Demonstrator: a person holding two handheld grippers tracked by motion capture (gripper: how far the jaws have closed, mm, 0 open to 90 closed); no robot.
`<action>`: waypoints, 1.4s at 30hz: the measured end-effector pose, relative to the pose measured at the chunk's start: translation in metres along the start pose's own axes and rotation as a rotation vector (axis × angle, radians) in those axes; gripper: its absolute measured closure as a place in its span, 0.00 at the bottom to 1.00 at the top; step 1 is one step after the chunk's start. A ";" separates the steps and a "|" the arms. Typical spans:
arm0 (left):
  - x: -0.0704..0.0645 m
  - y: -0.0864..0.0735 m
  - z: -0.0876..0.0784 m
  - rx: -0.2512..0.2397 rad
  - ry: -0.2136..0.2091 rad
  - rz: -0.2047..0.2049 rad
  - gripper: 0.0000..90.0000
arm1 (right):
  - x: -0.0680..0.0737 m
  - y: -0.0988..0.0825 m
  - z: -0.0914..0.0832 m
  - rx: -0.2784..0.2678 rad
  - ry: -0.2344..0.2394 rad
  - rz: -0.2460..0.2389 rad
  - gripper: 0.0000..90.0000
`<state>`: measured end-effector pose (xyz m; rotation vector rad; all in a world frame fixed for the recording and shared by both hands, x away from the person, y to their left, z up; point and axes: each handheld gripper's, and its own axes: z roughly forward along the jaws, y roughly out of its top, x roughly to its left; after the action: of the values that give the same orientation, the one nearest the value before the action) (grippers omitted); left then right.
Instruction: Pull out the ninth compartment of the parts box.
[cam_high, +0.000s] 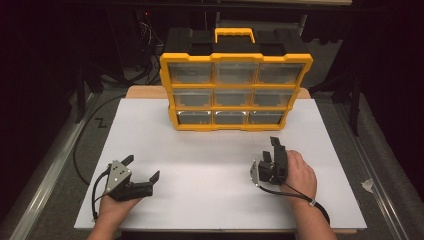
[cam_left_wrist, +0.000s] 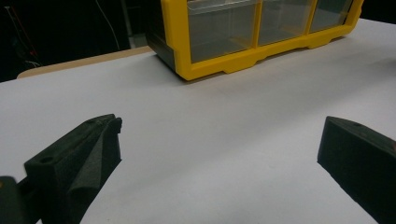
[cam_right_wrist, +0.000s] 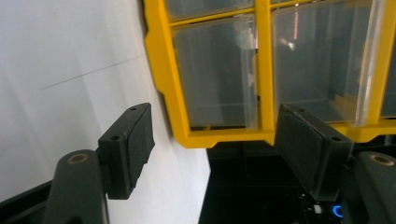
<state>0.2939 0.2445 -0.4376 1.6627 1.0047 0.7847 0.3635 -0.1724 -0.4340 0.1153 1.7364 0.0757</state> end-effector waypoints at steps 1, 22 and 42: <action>0.000 0.000 0.000 -0.001 -0.001 0.000 0.00 | -0.001 0.001 0.001 0.004 -0.001 -0.003 0.35; 0.000 -0.001 0.000 0.007 -0.006 0.007 0.00 | -0.037 0.005 0.041 0.037 -0.064 -0.007 0.54; 0.000 -0.001 -0.002 -0.006 -0.011 0.008 0.00 | -0.036 0.012 0.091 0.074 -0.076 -0.061 0.67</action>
<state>0.2921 0.2451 -0.4383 1.6652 0.9877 0.7827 0.4594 -0.1664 -0.4128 0.1182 1.6656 -0.0379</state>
